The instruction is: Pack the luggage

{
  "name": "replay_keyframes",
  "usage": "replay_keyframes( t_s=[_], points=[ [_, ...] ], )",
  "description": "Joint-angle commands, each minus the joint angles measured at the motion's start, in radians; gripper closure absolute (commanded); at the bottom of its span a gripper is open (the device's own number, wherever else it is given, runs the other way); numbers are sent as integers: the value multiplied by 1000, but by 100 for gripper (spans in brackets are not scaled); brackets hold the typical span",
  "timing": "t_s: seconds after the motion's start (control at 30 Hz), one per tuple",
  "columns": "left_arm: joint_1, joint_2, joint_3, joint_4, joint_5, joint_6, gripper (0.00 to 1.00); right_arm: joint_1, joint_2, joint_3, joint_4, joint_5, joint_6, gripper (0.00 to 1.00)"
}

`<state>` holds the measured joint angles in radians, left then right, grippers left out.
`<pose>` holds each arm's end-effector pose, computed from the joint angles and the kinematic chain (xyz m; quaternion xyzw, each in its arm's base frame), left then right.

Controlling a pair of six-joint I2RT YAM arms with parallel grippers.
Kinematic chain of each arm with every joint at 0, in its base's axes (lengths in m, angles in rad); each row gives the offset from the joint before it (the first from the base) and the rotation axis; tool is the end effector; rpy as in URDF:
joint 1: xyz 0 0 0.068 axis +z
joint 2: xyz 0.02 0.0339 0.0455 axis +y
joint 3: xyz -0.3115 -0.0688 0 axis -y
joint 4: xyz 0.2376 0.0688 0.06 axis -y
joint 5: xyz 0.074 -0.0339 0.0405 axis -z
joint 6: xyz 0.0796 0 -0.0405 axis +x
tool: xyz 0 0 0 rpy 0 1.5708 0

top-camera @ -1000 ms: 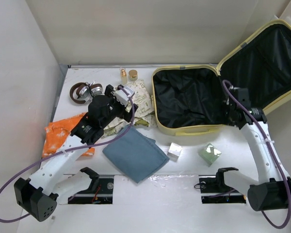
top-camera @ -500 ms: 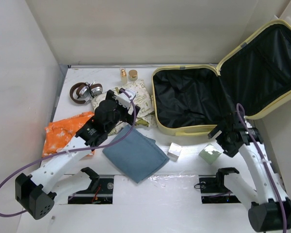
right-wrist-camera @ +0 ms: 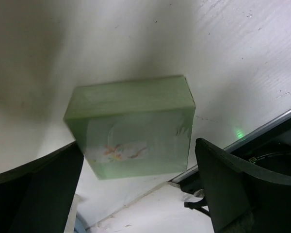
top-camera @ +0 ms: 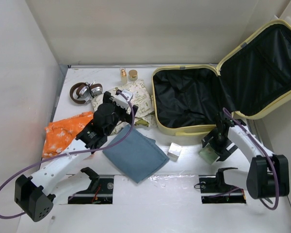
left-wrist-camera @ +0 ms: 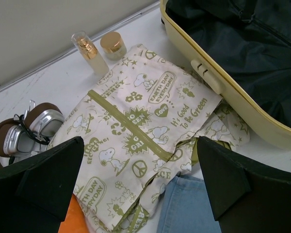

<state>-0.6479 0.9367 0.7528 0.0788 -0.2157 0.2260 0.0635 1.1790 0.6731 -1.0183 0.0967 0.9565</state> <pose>0.1944 -0.1258 0.3641 0.2475 0.7000 -0.0610 0.6671 0.1453 0.0015 0.1857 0.4322 0.9002 -0.0308 0.0439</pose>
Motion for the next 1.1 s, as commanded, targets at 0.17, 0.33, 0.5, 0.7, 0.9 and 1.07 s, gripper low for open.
replay_keyframes(
  t_s=[0.17, 0.33, 0.5, 0.7, 0.9, 1.07],
  points=[
    [-4, -35, -10, 96, -63, 10, 0, 19, 151, -1, 97, 6, -10, 11],
    [-4, -35, -1, 96, -63, 10, 0, 44, -12, -1, 31, 6, 69, 30],
    [-4, -15, 19, 75, -50, 10, 0, 134, -231, 45, -101, 47, 183, 38],
    [-4, 16, 40, 64, -31, -1, 0, 254, -364, 213, -341, 153, 259, 39],
    [-4, 47, 63, 41, -57, -1, 0, 334, -320, 467, -139, 311, -168, 48],
    [22, 108, 117, -36, -39, -69, 0, 268, -43, 716, 232, 289, -726, 47]
  ],
)
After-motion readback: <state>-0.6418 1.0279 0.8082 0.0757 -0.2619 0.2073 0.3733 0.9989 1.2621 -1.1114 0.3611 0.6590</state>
